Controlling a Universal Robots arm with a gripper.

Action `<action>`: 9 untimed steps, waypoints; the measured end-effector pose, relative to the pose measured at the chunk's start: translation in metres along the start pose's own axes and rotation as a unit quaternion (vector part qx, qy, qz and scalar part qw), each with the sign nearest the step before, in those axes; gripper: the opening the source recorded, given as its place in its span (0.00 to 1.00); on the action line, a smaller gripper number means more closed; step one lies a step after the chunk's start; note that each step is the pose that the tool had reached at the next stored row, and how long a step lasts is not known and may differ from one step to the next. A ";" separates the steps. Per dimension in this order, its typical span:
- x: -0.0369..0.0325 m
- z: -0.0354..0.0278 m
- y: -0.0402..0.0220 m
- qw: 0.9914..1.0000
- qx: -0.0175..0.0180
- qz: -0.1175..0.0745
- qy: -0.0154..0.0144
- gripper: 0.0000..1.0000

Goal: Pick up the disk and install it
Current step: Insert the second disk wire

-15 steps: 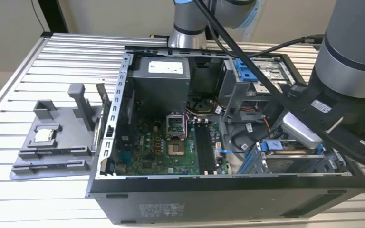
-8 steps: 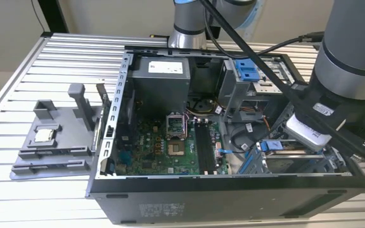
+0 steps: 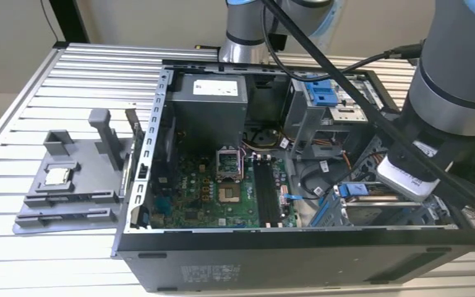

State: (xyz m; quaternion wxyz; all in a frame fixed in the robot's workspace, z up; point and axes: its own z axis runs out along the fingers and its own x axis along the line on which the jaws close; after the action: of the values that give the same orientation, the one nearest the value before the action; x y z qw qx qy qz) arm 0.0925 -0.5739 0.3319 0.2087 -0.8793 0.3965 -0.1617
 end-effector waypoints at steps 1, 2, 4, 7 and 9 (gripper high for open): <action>-0.0001 0.0001 0.0001 1.000 0.000 -0.001 -0.001 1.00; -0.0001 0.0001 0.0001 1.000 0.000 -0.002 -0.001 1.00; 0.0000 0.0002 0.0000 1.000 0.000 -0.002 -0.001 1.00; 0.0000 0.0002 0.0001 1.000 0.000 -0.002 -0.001 1.00; 0.0000 0.0002 0.0001 1.000 0.000 -0.002 -0.001 0.00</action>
State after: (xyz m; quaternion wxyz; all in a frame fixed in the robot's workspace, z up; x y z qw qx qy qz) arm 0.0925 -0.5739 0.3317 0.2091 -0.8802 0.3944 -0.1612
